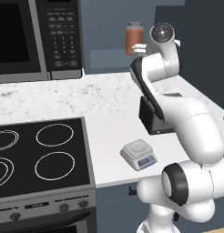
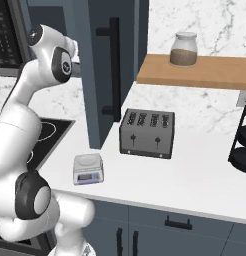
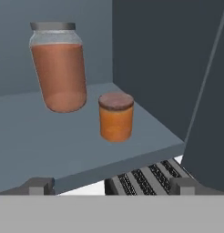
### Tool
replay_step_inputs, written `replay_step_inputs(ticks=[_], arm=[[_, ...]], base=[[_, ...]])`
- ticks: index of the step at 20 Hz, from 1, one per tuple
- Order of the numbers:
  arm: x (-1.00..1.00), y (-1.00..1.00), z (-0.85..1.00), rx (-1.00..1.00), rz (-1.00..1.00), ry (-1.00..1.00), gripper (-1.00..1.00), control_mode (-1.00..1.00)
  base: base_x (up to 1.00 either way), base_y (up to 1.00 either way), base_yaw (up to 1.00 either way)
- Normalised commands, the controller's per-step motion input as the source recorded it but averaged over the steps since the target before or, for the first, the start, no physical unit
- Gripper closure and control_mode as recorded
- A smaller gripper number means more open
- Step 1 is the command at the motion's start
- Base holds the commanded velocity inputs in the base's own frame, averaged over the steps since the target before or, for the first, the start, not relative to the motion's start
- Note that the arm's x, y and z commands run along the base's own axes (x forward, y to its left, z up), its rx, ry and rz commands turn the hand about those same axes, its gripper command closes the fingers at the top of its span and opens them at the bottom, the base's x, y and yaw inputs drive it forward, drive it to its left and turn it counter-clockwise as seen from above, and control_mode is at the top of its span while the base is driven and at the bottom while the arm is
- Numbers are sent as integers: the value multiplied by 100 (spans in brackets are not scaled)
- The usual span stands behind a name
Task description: Pick the jam and place it on the digital scale for weighing, and close the cabinet.
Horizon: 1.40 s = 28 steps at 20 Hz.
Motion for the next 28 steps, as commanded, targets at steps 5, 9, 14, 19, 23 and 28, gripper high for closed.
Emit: replay_step_inputs(ticks=[5,9,14,19,23,28], arm=[[41,-25,0,0,-7,-1,-100,-100],[24,-26,-1,0,-4,-2,-100,-100],[32,-17,0,0,-5,0,-100,-100],[40,-7,-1,0,-4,0,-100,-100],[29,-10,-3,0,-2,0,-100,-100],[28,-1,-10,0,-1,1,-100,-100]], base=[[0,0,0],[0,0,0],[0,0,0],[0,0,0],[0,0,0],[0,0,0]])
